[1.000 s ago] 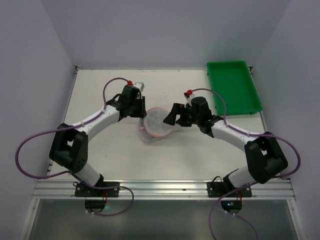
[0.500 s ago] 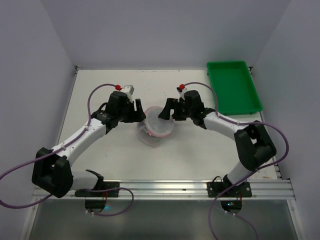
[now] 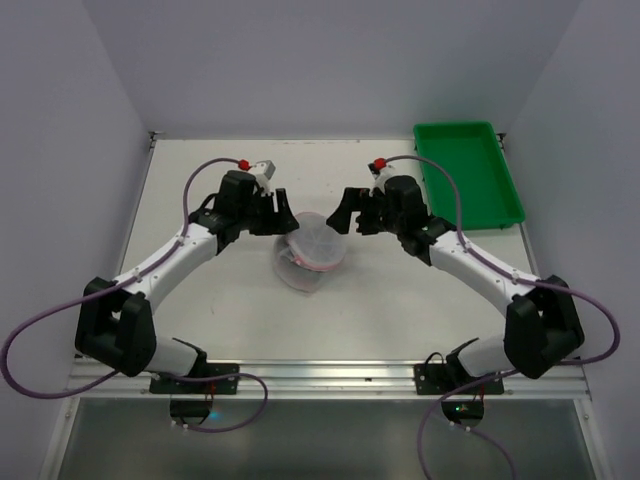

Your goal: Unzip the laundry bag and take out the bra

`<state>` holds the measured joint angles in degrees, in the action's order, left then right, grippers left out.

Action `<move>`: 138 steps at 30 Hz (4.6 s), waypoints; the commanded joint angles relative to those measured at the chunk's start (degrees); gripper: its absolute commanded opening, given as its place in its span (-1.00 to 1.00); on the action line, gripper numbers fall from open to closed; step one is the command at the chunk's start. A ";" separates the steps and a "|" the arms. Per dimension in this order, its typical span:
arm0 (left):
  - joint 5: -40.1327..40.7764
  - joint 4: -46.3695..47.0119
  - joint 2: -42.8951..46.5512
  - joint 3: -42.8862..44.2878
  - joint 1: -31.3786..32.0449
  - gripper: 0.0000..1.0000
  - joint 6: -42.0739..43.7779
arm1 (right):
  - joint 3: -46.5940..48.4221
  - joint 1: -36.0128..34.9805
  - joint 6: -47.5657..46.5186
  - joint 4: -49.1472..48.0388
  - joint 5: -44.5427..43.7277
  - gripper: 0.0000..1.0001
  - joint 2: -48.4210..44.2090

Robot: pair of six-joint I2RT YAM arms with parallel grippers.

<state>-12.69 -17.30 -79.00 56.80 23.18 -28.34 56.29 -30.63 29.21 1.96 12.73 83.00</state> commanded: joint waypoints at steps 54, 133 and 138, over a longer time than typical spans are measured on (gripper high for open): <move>21.13 21.69 18.45 -24.89 9.87 -1.00 -48.13 | -4.61 -36.25 21.76 -1.87 -40.67 -0.24 1.02; 25.08 23.28 19.67 -25.24 11.36 -1.00 -46.81 | 1.72 -34.93 30.46 6.57 -37.96 -0.26 2.16; 24.90 23.28 19.76 -25.42 11.27 -1.00 -46.98 | 1.36 -34.85 32.40 6.74 -39.18 -0.28 2.43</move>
<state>9.85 2.55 -60.10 31.03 34.00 -75.85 55.64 -65.23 59.48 9.08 -24.47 85.23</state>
